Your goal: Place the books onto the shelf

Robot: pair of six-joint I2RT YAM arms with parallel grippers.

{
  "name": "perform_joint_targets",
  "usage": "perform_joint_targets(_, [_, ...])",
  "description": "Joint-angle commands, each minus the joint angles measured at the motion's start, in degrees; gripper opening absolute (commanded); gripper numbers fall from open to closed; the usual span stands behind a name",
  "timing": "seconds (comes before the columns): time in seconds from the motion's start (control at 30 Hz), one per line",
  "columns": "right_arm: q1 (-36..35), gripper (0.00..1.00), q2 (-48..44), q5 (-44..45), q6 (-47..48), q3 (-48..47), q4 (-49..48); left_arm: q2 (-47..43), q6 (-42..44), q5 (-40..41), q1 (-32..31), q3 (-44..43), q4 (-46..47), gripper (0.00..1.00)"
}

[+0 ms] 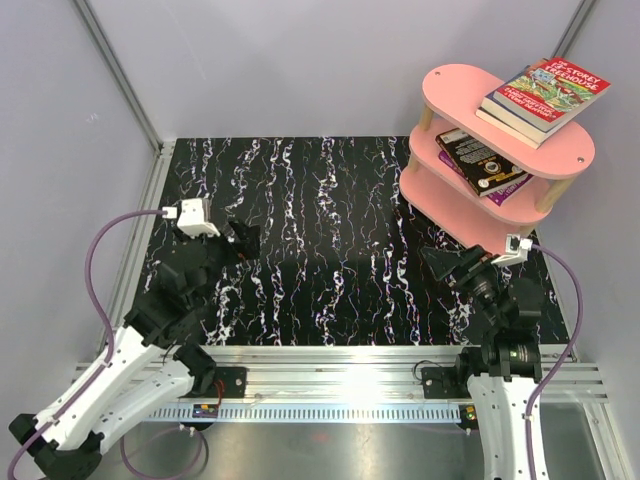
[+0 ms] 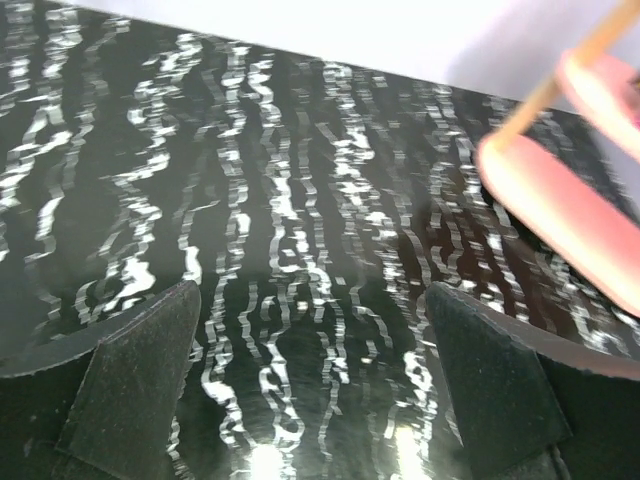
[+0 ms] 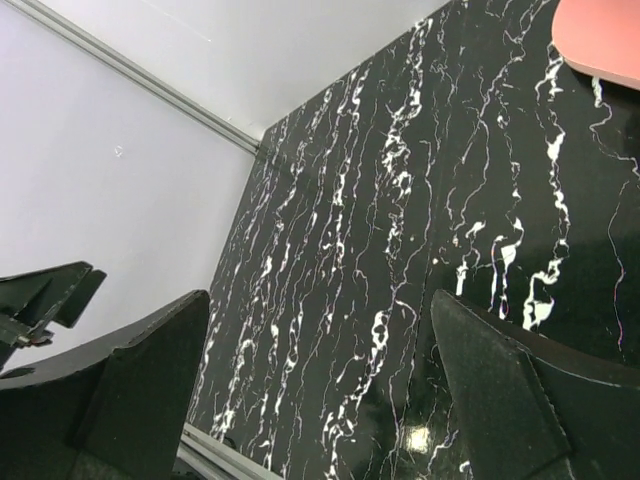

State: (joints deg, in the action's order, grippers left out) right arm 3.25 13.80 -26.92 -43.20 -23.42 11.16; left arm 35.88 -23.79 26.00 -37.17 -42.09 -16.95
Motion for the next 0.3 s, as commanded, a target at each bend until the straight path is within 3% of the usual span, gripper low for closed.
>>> perform_joint_targets(0.0, [-0.43, 1.0, -1.23, -0.86, 0.04, -0.66, -1.77, 1.38, 0.68, 7.13, -0.45, 0.08, -1.15, 0.99])
perform_joint_targets(0.27, [-0.78, 1.0, -2.46, 3.61, 3.38, -2.5, 2.88, 2.53, 0.5, 10.89, -0.63, -0.63, -1.42, 0.99])
